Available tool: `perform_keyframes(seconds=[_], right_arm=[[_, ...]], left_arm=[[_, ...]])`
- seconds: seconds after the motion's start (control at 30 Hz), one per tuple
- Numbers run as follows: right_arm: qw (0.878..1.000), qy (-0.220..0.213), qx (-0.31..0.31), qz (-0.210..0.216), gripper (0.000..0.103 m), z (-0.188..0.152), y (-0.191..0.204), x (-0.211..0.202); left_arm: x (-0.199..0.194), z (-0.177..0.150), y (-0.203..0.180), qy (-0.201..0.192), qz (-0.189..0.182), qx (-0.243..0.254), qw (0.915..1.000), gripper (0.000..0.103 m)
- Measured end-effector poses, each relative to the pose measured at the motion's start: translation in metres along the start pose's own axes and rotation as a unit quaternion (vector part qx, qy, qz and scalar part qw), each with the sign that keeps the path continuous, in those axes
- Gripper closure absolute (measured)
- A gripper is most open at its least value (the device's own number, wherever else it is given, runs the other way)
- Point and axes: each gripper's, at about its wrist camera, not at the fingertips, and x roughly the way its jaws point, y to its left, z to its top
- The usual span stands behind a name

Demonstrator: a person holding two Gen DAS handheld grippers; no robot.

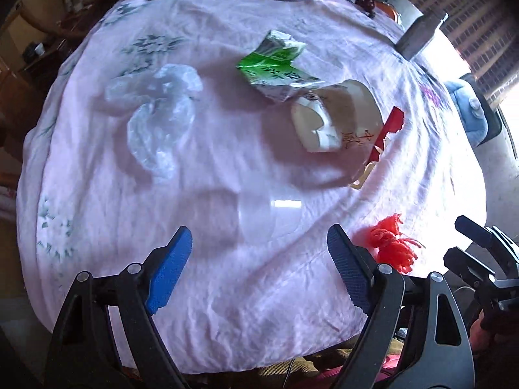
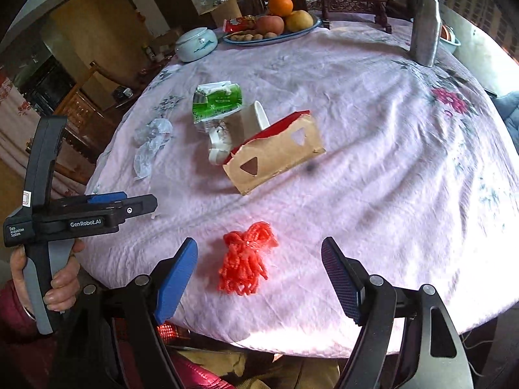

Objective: Collect trash
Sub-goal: 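Grasp the clear plastic tub with the left gripper while the right gripper grasps the red string bundle, then carry tub and red string to the wastebasket and open both grippers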

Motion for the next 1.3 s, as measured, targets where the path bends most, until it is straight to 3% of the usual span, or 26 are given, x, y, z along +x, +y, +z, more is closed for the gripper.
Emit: perform_keyframes(seconds=[0.17, 0.23, 0.3, 0.43, 0.63, 1.07, 1.17, 1.2, 1.23, 1.3], right_arm=[[1.0, 0.007, 0.011, -0.007, 0.025, -0.002, -0.014, 0.001], [1.0, 0.015, 0.013, -0.005, 0.025, -0.003, -0.017, 0.003], [1.0, 0.026, 0.01, 0.002, 0.022, -0.003, -0.015, 0.01], [0.998, 0.051, -0.019, 0.024, 0.021, -0.001, 0.002, 0.025], [0.996, 0.065, -0.064, 0.022, 0.021, 0.006, 0.026, 0.043], [0.995, 0.098, -0.025, 0.004, 0.024, 0.003, 0.017, 0.065], [0.995, 0.098, -0.028, 0.0, 0.045, 0.005, 0.021, 0.068], [0.994, 0.101, -0.032, -0.001, 0.071, 0.006, 0.024, 0.07], [0.994, 0.104, -0.036, 0.002, 0.078, 0.007, 0.027, 0.072], [0.995, 0.086, -0.05, 0.015, 0.079, 0.01, 0.039, 0.065]], left_arm=[[0.033, 0.013, -0.011, 0.021, 0.024, 0.007, 0.9995, 0.025], [0.042, 0.018, -0.01, 0.029, 0.028, 0.007, 0.9992, 0.056], [0.042, 0.021, -0.006, 0.029, 0.02, -0.003, 0.9994, 0.066], [0.017, 0.025, 0.003, -0.006, 0.022, -0.011, 0.9997, 0.067], [-0.001, 0.024, 0.032, -0.013, 0.023, -0.051, 0.9984, 0.067], [-0.017, 0.006, 0.055, -0.02, 0.027, -0.075, 0.9966, 0.067], [-0.026, 0.002, 0.064, -0.029, 0.031, -0.082, 0.9958, 0.067], [-0.029, 0.001, 0.067, -0.032, 0.032, -0.085, 0.9953, 0.067], [-0.034, -0.002, 0.072, -0.036, 0.033, -0.091, 0.9946, 0.067], [-0.043, -0.007, 0.083, -0.046, 0.038, -0.104, 0.9927, 0.067]])
